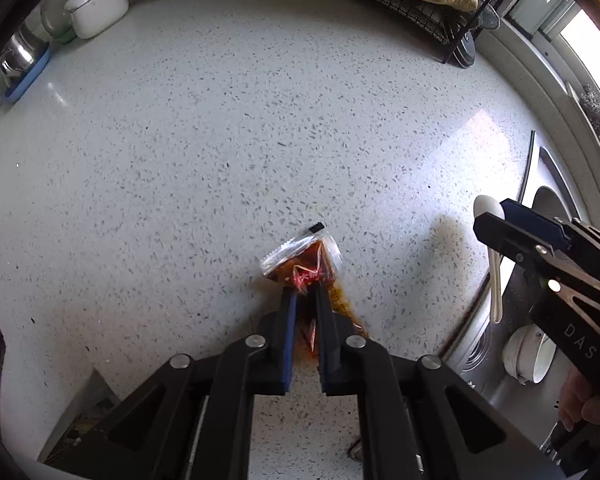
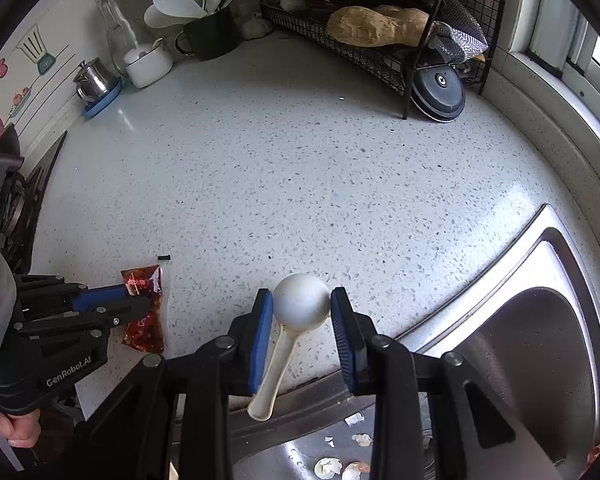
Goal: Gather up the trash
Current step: 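Grasp the red sauce packet with the left tool while the right holds the spoon, then carry the sauce packet and spoon down over the red bin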
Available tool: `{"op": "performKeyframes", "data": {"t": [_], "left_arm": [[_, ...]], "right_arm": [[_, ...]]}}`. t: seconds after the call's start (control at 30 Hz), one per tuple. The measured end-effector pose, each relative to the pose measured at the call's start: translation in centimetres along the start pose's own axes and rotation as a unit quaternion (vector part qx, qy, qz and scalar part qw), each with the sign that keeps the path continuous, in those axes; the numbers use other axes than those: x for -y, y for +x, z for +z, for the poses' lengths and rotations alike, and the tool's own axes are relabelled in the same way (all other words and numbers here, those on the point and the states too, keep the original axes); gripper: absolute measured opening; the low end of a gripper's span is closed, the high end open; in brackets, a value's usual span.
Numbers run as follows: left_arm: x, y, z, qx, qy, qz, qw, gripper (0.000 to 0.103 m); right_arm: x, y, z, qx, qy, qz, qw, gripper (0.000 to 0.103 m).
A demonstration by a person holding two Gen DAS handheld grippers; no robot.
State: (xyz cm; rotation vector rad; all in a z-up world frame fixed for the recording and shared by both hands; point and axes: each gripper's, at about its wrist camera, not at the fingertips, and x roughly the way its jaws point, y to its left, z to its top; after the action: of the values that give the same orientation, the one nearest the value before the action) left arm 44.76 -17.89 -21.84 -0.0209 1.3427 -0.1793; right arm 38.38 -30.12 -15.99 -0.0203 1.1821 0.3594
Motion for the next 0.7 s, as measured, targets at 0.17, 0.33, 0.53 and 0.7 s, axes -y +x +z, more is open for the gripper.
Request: {"op": "performKeyframes", "data": {"t": [0.17, 0.33, 0.53, 0.7], "left_arm": [[-1.2, -1.4, -1.5, 0.022, -0.006, 0.005, 0.9997, 0.004], [-3.7, -4.0, -3.0, 0.046, -0.014, -0.002, 0.9988, 0.003], [-8.0, -8.3, -5.5, 0.081, -0.024, -0.005, 0.9964, 0.003], [-10.4, -10.4, -7.4, 0.1, -0.032, -0.001, 0.9944, 0.003]], "right_arm": [[-2.3, -0.9, -0.4, 0.003, -0.014, 0.006, 1.0, 0.028], [-5.3, -2.0, -0.6, 0.012, -0.032, 0.011, 0.999, 0.028], [-9.6, -3.2, -1.0, 0.027, -0.05, 0.027, 0.998, 0.028], [-13.0, -4.1, -1.8, 0.035, -0.067, 0.036, 0.996, 0.028]]}}
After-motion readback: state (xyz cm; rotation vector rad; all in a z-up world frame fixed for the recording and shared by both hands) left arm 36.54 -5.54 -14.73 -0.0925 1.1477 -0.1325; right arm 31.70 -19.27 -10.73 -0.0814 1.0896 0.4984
